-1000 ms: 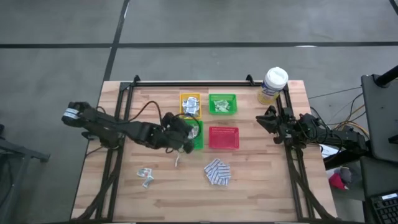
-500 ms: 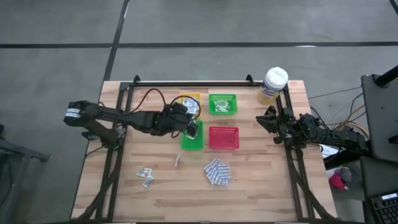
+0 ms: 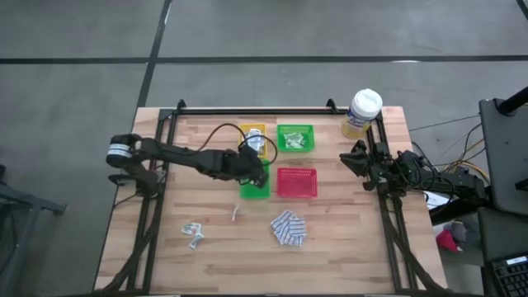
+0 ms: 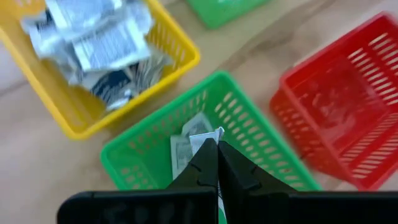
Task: Pick & Place First Aid Supplies
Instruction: Put the orange ointment pack into the bottom green bin
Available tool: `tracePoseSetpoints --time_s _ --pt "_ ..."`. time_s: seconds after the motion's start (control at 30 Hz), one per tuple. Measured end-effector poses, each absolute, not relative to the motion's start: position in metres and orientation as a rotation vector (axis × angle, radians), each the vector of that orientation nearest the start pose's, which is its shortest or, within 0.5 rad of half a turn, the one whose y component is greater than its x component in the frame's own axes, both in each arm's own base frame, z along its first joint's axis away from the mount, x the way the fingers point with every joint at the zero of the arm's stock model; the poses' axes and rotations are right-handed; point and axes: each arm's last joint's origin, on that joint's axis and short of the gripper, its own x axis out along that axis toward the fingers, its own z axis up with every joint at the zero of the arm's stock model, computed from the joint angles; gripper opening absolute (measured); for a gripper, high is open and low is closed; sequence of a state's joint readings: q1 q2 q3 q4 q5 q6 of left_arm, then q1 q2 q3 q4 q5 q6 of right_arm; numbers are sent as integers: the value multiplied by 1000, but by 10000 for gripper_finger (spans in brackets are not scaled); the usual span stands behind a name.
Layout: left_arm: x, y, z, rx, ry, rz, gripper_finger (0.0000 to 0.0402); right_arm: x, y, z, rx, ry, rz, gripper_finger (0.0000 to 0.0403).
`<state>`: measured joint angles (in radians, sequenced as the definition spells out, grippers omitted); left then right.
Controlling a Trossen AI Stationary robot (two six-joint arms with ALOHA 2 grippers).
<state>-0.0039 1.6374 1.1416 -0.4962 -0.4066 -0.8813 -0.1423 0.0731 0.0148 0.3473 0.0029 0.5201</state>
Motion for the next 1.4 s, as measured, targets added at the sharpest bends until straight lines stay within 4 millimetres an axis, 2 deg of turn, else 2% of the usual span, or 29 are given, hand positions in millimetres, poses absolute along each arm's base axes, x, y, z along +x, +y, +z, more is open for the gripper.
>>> tracePoseSetpoints --time_s 0.53,0.93,1.03,1.27,1.4 --pt "348 11 174 -674 894 804 0 96 -14 196 499 -319 -65 80" --pt "350 11 174 -654 904 782 2 96 -14 196 500 -320 -64 69" --pt "350 11 174 -634 909 769 21 96 -14 196 500 -319 -65 68" --pt "350 11 175 -614 913 755 101 96 -14 196 500 -319 -65 77" --pt "349 11 185 -619 900 750 132 96 -14 196 500 -319 -65 81"
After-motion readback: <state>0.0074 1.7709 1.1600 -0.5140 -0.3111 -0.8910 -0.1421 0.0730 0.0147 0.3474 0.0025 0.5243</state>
